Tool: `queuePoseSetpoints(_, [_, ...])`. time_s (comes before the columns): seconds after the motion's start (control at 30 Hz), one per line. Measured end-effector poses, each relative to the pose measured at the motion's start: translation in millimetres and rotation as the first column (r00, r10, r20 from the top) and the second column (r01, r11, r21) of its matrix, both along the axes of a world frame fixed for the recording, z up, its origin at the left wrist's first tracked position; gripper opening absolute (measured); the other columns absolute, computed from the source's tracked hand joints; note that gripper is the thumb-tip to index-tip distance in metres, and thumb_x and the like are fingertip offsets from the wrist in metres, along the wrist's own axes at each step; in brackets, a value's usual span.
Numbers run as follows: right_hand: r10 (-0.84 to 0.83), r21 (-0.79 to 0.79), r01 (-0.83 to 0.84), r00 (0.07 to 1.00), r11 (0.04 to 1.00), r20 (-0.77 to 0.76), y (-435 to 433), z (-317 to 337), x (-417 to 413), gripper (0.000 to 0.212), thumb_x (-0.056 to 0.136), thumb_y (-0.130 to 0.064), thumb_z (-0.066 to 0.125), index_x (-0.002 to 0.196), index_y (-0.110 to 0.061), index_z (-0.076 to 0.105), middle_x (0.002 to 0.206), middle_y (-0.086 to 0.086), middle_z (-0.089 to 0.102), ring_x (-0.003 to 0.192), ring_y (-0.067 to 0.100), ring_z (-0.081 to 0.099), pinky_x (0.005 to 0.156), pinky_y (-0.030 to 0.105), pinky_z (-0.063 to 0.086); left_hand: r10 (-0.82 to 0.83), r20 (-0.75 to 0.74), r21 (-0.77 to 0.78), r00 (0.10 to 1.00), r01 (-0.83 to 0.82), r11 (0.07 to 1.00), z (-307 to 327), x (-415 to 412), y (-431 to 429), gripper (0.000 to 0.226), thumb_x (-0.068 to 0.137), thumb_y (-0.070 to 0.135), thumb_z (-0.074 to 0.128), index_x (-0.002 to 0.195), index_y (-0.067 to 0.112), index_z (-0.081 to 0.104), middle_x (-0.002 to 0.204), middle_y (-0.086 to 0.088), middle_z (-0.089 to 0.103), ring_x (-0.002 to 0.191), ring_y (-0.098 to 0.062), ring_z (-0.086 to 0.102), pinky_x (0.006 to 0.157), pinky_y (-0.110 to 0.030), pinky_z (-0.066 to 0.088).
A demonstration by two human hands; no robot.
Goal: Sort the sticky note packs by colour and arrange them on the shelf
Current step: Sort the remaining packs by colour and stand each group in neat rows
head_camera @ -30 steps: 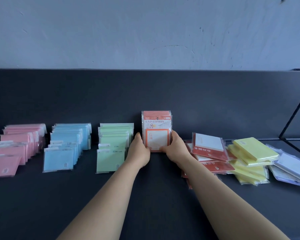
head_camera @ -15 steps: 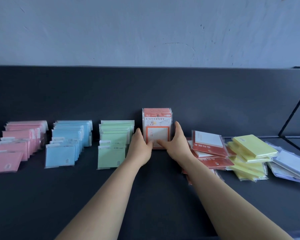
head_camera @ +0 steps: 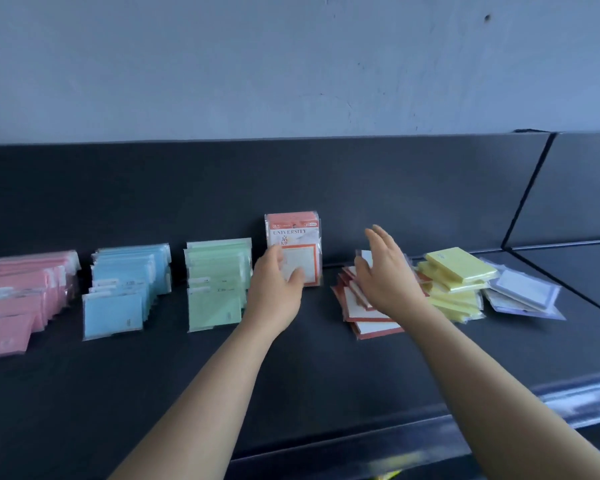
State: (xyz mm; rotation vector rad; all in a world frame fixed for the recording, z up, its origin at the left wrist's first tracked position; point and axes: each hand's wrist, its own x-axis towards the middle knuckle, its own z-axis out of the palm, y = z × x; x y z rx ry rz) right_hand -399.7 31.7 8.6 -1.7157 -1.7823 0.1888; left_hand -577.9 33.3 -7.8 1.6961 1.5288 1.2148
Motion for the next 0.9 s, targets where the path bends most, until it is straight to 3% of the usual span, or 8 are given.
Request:
queuePoseSetpoints(0.1, [-0.056,-0.125,0.088,0.970,0.988,0.238,-11.7,-12.0,30.6,0.042,0.100,-0.024,0.035,0.137,-0.007,0.041,0.149,0.010,0.035,0.140,0.028,0.027,0.114,0.036,0.019,-0.087,-0.004,-0.117,0.996,0.086,0.989,-5.9,17.5,-12.8,0.055,0.096,0.027,0.054,0.146,0.016,0.035,0.146,0.001,0.043,0.130,-0.015,0.045,0.101,-0.027,0.037])
queuePoseSetpoints(0.17, [0.004,-0.175,0.046,0.962,0.983,0.272,-22.7,-21.3,38.4,0.041,0.100,-0.025,0.037,0.136,-0.009,0.044,0.145,0.007,0.041,0.138,0.026,0.030,0.113,0.034,0.019,-0.146,-0.014,-0.188,0.989,0.141,0.972,-10.5,31.2,-18.6,0.051,0.096,0.030,0.054,0.142,0.016,0.040,0.143,0.002,0.046,0.126,-0.015,0.048,0.098,-0.026,0.038])
queuePoseSetpoints(0.27, [0.021,-0.081,-0.002,0.972,0.997,0.235,-36.8,-26.3,43.4,0.037,0.100,-0.024,0.039,0.134,-0.012,0.051,0.142,0.005,0.046,0.133,0.027,0.037,0.112,0.035,0.022,-0.202,0.045,-0.264,0.978,0.207,0.942,-14.5,50.6,-25.5,0.008,0.097,0.032,0.053,0.102,0.029,0.058,0.109,0.009,0.058,0.092,-0.002,0.056,0.076,-0.022,0.042])
queuePoseSetpoints(0.3, [0.032,-0.062,-0.019,0.976,0.998,0.215,-40.1,-26.3,44.5,0.036,0.100,-0.022,0.039,0.132,-0.013,0.053,0.141,0.004,0.049,0.131,0.027,0.039,0.112,0.036,0.024,-0.203,0.067,-0.255,0.977,0.213,0.943,-14.8,56.6,-26.4,0.009,0.096,0.034,0.053,0.092,0.028,0.059,0.102,0.011,0.061,0.085,0.000,0.056,0.073,-0.022,0.043])
queuePoseSetpoints(0.4, [0.108,-0.053,-0.100,0.977,0.994,0.184,-48.2,-27.5,48.4,0.037,0.097,-0.012,0.040,0.131,-0.011,0.055,0.138,0.005,0.053,0.129,0.027,0.042,0.111,0.038,0.026,-0.160,0.171,-0.288,0.972,0.205,0.936,-16.2,72.3,-25.7,0.028,0.091,0.040,0.061,0.107,0.017,0.067,0.101,0.002,0.071,0.086,-0.011,0.065,0.080,-0.034,0.056])
queuePoseSetpoints(0.57, [0.196,-0.034,-0.193,0.977,0.981,0.083,-50.0,-22.0,67.2,0.040,0.095,-0.001,0.039,0.129,-0.009,0.058,0.132,0.006,0.058,0.123,0.023,0.048,0.100,0.023,0.032,0.006,0.350,-0.404,0.937,0.145,0.903,-16.0,82.0,-22.7,0.020,0.088,0.016,0.069,0.105,0.010,0.062,0.094,-0.008,0.073,0.083,-0.021,0.071,0.077,-0.041,0.060])
queuePoseSetpoints(0.73, [0.184,-0.073,-0.177,0.979,0.981,0.090,-26.3,-13.3,91.2,0.029,0.096,-0.008,0.043,0.121,-0.005,0.057,0.136,0.007,0.054,0.126,0.026,0.046,0.095,0.021,0.030,0.115,0.683,-0.306,0.721,0.140,0.942,-7.3,66.8,-34.0,0.017,0.094,0.012,0.057,0.110,0.013,0.063,0.103,-0.010,0.072,0.094,-0.023,0.071,0.075,-0.041,0.059])
queuePoseSetpoints(0.9, [0.265,-0.150,-0.237,0.943,0.960,0.201,-7.8,-26.9,93.1,0.025,0.094,-0.031,0.053,0.105,-0.009,0.056,0.125,0.008,0.055,0.117,0.028,0.048,0.095,0.035,0.038,0.323,0.755,-0.313,0.570,-0.119,0.942,-2.6,65.0,-47.9,0.015,0.099,0.031,0.053,0.092,0.021,0.062,0.093,-0.002,0.071,0.084,-0.019,0.068,0.063,-0.034,0.057])
